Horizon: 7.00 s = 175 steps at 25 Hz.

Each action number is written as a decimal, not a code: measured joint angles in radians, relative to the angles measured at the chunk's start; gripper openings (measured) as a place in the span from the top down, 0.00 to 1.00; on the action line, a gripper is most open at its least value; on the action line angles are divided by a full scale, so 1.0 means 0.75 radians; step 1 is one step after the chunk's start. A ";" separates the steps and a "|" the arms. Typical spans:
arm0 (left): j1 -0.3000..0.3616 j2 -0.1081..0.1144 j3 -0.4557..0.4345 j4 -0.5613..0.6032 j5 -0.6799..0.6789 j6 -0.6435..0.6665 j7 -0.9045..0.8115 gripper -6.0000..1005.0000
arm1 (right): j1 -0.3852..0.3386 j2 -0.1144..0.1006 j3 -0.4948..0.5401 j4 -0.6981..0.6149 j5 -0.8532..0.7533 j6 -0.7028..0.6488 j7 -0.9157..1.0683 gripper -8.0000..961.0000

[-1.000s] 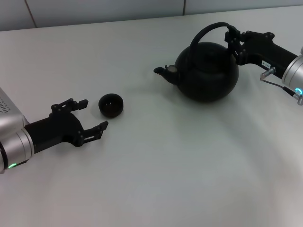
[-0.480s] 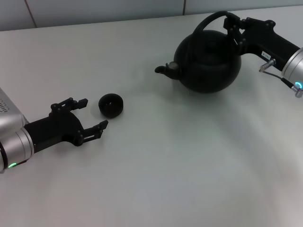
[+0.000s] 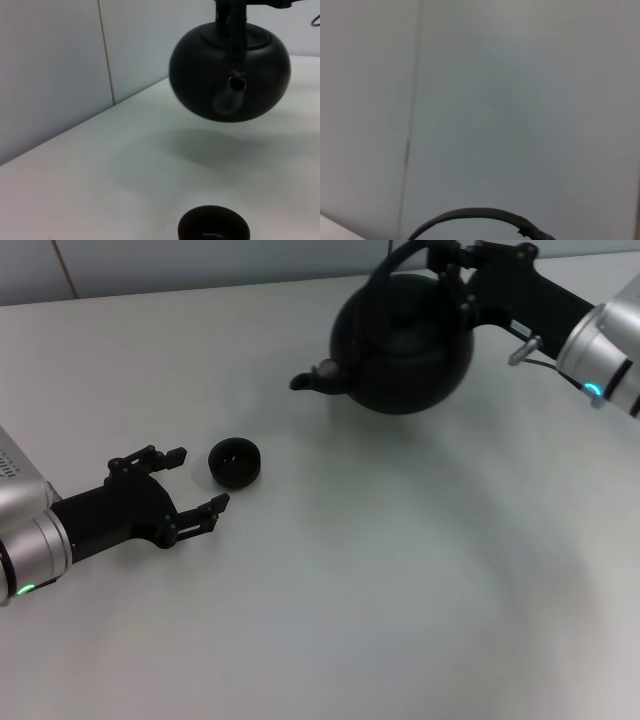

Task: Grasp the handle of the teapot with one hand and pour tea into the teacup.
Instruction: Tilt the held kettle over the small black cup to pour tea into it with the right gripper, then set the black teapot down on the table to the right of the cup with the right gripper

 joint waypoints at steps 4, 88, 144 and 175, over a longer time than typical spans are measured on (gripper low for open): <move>0.003 0.000 -0.004 0.005 0.000 0.001 0.000 0.19 | 0.043 0.000 -0.049 0.003 0.000 0.010 -0.036 0.88; 0.001 0.000 0.000 0.014 0.002 0.012 -0.001 0.19 | 0.196 0.007 -0.579 -0.161 0.007 0.293 -0.164 0.90; 0.019 0.000 -0.012 0.022 0.002 0.014 0.005 0.19 | -0.137 -0.002 -0.485 -0.206 0.385 0.172 0.267 0.90; 0.007 -0.005 -0.005 0.024 0.002 0.016 0.010 0.19 | -0.093 -0.002 -0.474 0.033 0.426 0.254 0.029 0.90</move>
